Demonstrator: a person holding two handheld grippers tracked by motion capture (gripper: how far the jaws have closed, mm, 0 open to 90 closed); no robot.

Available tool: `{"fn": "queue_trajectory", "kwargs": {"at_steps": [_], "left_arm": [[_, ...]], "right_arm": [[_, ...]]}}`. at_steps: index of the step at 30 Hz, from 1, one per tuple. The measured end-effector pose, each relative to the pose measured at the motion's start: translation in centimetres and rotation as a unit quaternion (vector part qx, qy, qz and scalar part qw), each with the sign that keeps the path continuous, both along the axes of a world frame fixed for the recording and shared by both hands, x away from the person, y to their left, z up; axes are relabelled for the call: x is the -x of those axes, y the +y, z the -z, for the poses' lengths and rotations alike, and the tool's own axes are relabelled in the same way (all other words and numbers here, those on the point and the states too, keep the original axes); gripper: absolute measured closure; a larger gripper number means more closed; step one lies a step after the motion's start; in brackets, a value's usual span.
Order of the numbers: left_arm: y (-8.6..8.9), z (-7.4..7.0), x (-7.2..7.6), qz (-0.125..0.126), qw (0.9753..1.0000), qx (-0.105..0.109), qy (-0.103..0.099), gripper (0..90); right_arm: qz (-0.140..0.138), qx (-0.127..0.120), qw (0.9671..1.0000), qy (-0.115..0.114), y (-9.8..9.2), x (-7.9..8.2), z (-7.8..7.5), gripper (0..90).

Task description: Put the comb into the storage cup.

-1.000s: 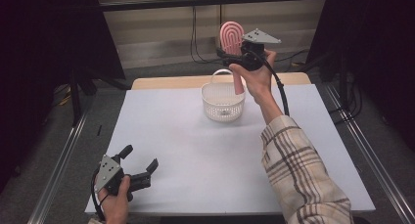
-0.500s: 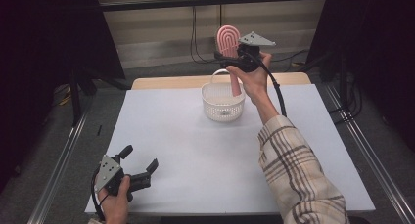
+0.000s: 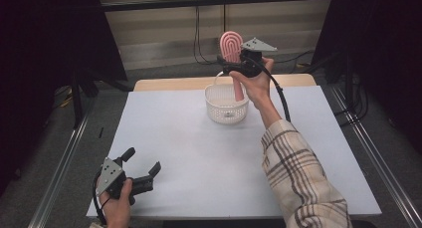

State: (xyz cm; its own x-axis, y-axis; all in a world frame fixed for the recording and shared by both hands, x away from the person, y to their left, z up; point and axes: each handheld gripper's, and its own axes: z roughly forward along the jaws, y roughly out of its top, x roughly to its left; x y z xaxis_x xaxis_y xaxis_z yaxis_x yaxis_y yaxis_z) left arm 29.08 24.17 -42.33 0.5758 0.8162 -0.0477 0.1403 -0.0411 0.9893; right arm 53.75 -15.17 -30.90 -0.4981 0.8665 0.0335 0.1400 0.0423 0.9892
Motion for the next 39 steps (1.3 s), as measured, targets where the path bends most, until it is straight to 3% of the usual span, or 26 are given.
{"fn": "queue_trajectory", "kwargs": {"at_steps": [39], "left_arm": [[0.0, 0.0, -0.1, 0.004, 1.0, -0.004, 0.001, 0.7]], "right_arm": [[0.004, -0.007, 0.9991, 0.041, -1.1, 0.9, 4.2, 19.8]]}}
